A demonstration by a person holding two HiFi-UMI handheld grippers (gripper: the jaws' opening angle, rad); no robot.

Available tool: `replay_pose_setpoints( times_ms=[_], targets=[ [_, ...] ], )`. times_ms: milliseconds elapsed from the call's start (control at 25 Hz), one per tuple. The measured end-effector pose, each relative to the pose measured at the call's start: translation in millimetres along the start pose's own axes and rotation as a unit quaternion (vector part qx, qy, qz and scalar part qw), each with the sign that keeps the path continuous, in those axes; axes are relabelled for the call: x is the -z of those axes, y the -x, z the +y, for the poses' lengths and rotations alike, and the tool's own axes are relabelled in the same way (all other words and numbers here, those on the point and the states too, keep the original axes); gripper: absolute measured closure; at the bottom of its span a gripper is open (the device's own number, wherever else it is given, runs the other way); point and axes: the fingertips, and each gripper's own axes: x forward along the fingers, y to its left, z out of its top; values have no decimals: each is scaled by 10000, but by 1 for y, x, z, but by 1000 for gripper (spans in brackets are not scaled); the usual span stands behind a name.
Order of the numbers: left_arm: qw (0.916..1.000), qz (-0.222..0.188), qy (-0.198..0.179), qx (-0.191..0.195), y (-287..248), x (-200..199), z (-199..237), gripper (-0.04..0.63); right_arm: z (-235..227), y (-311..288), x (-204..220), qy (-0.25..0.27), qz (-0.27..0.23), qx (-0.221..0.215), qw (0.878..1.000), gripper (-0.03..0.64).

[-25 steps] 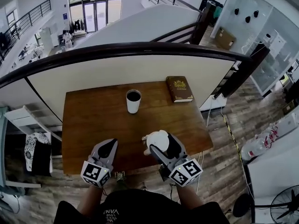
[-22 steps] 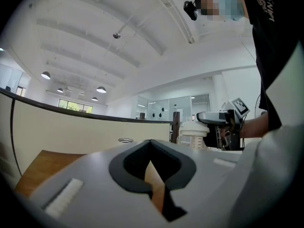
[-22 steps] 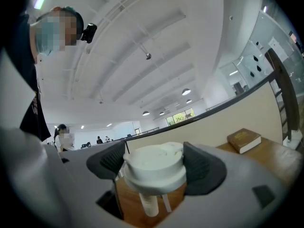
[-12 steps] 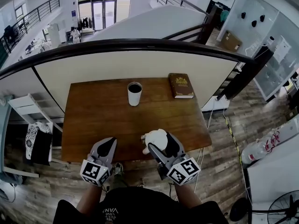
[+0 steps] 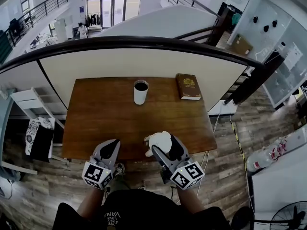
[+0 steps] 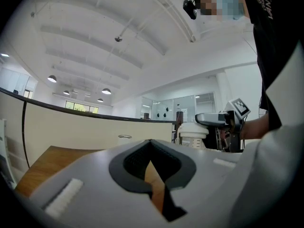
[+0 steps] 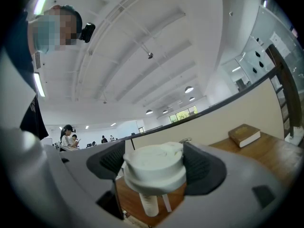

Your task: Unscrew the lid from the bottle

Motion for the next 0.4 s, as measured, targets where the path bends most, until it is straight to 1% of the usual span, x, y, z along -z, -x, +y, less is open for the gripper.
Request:
replay_pose_setpoints(
  times_ms=[400],
  targets=[
    [9999,39,51,-80,0,4,1,584,-3,-1,1,-57,28,5,10000,270]
  ],
)
